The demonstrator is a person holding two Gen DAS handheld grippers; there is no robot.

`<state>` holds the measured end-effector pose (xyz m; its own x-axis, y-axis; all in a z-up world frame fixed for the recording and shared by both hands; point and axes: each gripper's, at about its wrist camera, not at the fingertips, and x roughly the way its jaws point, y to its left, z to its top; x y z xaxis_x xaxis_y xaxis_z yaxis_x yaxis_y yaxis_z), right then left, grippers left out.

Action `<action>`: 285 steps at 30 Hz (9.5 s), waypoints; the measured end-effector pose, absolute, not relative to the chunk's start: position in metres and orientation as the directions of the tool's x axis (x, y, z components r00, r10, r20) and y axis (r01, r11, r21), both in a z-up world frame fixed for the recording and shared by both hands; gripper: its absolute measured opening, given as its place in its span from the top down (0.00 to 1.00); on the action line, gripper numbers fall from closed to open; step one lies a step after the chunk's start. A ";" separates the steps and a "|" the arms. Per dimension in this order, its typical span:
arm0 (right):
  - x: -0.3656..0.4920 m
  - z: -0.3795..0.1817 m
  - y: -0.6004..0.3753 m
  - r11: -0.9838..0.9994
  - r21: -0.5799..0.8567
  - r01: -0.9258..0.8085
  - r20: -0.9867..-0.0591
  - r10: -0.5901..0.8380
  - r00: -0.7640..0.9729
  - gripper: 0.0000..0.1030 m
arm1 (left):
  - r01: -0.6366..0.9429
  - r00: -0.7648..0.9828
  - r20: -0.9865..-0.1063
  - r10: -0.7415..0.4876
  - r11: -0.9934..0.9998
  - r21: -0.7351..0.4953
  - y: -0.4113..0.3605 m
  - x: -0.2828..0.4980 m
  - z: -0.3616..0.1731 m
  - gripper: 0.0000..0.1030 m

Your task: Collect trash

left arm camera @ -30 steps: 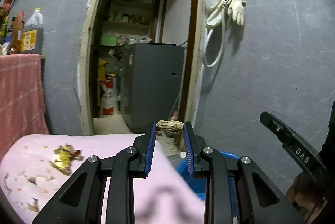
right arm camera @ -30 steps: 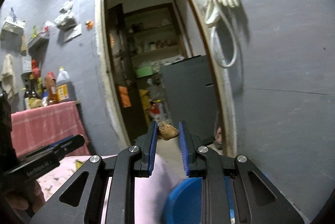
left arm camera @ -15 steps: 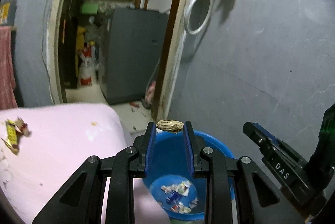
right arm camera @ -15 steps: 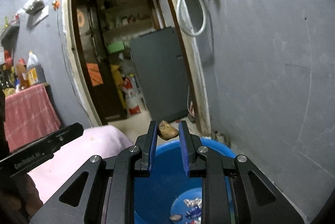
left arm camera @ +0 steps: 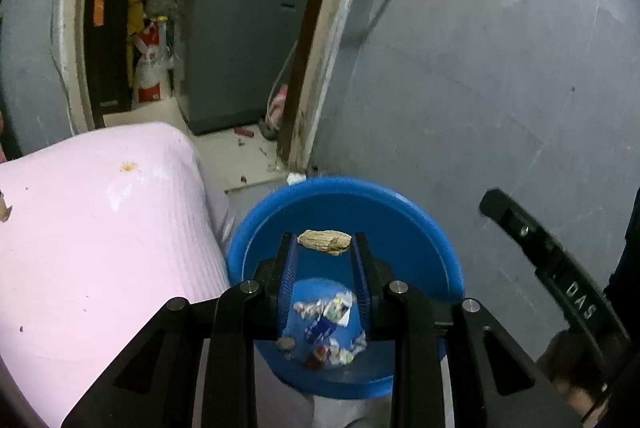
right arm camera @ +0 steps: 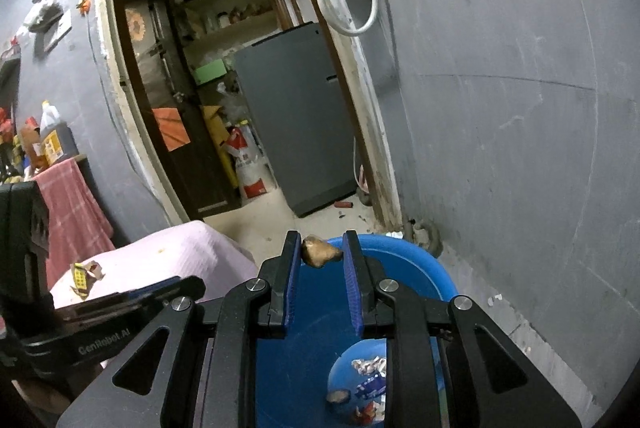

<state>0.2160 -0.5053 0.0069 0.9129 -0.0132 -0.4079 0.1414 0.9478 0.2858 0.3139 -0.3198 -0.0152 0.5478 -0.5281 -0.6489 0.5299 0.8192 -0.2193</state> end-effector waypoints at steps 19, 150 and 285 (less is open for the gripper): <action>0.207 0.016 -0.497 0.949 0.302 0.087 -0.317 0.014 0.948 0.40 | 0.432 0.667 -0.577 -0.471 0.876 -0.215 -0.278 0.299 0.006 0.40; 0.320 0.019 -0.191 0.815 -0.015 -0.579 -0.602 0.455 0.656 0.95 | 0.238 0.802 -0.503 -0.323 0.944 -0.227 -0.005 0.254 0.030 1.00; 0.058 0.063 -0.404 0.994 0.103 0.026 -0.203 -0.005 0.979 0.00 | 0.252 0.915 -0.295 -0.275 0.961 -0.111 -0.149 0.106 0.054 0.02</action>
<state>0.0580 -0.4041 0.0632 0.9792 -0.0050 -0.2027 0.0264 0.9943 0.1031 0.1059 -0.1486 0.0543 0.9153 -0.2746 -0.2947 0.2525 0.9612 -0.1114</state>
